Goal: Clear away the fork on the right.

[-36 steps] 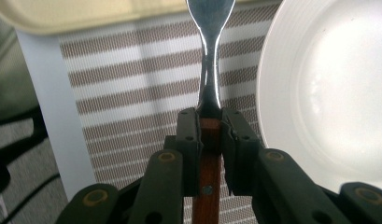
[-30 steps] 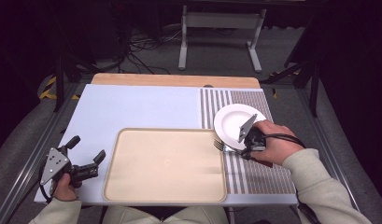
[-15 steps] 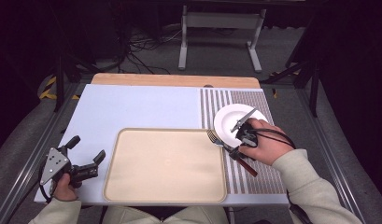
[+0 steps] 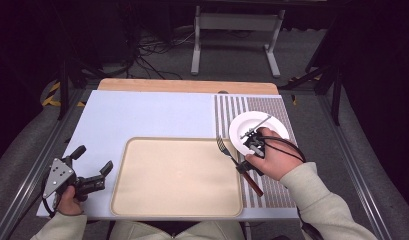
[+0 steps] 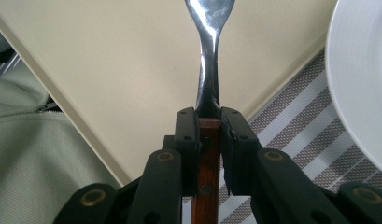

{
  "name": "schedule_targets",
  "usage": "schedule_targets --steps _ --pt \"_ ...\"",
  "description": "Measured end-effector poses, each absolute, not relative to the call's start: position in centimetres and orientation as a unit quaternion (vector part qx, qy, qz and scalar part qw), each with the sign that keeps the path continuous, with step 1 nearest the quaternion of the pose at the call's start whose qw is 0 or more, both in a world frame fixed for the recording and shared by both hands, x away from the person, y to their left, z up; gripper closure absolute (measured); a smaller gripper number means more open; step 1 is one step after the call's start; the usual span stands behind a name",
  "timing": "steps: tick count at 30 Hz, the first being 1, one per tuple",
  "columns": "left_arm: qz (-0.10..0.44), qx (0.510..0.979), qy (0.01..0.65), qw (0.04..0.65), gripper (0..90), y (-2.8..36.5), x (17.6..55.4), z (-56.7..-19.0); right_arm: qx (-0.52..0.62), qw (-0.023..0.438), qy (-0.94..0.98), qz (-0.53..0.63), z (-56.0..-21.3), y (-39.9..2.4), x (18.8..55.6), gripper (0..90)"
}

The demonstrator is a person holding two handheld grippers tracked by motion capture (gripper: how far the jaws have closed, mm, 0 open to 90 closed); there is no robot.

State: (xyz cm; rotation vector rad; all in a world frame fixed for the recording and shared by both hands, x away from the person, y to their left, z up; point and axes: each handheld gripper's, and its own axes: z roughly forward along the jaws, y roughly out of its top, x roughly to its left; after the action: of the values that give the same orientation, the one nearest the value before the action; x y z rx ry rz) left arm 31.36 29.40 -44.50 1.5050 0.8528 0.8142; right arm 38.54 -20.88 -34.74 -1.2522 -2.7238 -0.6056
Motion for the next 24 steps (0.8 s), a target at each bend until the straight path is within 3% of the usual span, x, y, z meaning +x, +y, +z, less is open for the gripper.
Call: schedule_targets --steps 24 --pt "0.347 0.644 0.366 0.575 0.1 29.4 31.4 -44.5 -0.493 0.045 -0.846 -0.199 -36.2 -17.7 39.1 77.5"
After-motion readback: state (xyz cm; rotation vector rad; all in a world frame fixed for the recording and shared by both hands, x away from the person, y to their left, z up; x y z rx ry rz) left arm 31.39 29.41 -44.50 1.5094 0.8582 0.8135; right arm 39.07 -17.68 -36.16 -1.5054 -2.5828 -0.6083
